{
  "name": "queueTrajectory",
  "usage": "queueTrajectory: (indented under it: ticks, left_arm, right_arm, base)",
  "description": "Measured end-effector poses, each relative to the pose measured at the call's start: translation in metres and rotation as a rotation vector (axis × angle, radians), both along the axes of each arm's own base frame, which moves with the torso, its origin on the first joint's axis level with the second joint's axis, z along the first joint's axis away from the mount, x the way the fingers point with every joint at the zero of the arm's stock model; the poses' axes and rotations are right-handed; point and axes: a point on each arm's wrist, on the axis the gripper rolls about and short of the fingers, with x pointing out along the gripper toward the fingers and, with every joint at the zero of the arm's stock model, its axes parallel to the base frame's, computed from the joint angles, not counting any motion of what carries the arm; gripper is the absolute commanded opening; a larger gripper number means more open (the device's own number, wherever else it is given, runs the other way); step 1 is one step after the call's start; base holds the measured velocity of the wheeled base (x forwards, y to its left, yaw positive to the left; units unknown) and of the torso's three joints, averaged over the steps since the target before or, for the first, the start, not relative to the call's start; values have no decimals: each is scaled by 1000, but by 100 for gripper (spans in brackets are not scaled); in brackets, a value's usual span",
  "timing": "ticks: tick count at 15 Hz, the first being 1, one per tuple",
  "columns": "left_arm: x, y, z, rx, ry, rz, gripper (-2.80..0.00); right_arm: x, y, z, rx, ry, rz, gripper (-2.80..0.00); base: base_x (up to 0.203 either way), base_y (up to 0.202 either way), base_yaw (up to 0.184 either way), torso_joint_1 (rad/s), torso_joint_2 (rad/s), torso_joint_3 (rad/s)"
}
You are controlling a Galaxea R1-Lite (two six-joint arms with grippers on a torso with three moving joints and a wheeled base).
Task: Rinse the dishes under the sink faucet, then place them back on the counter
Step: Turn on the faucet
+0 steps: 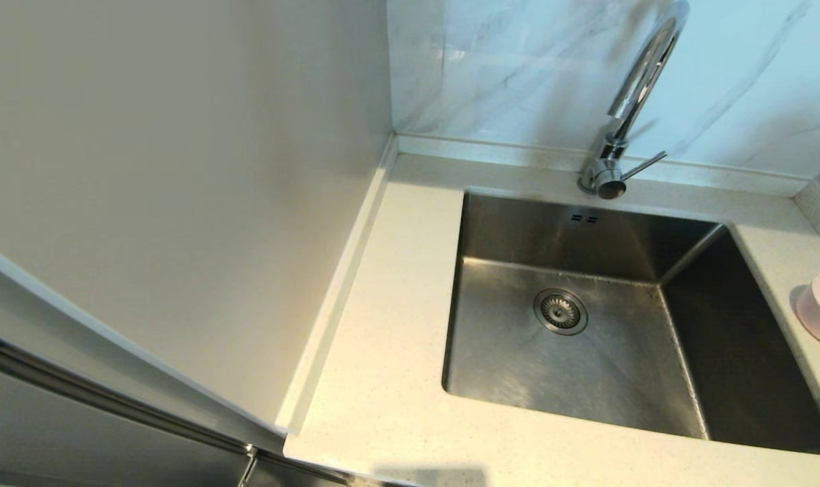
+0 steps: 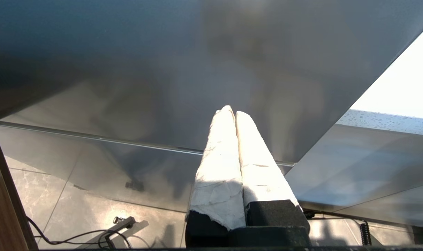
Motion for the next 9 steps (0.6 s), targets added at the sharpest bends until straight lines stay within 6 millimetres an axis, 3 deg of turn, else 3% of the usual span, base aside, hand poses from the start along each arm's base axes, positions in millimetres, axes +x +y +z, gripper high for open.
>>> queueTrajectory:
  ticks: [9]
  left_arm:
    - [0,0,0,0,0,0,-280]
  right_arm:
    - [0,0,0,15,-1,-6,-280]
  base:
    - [0,0,0,0,0,0]
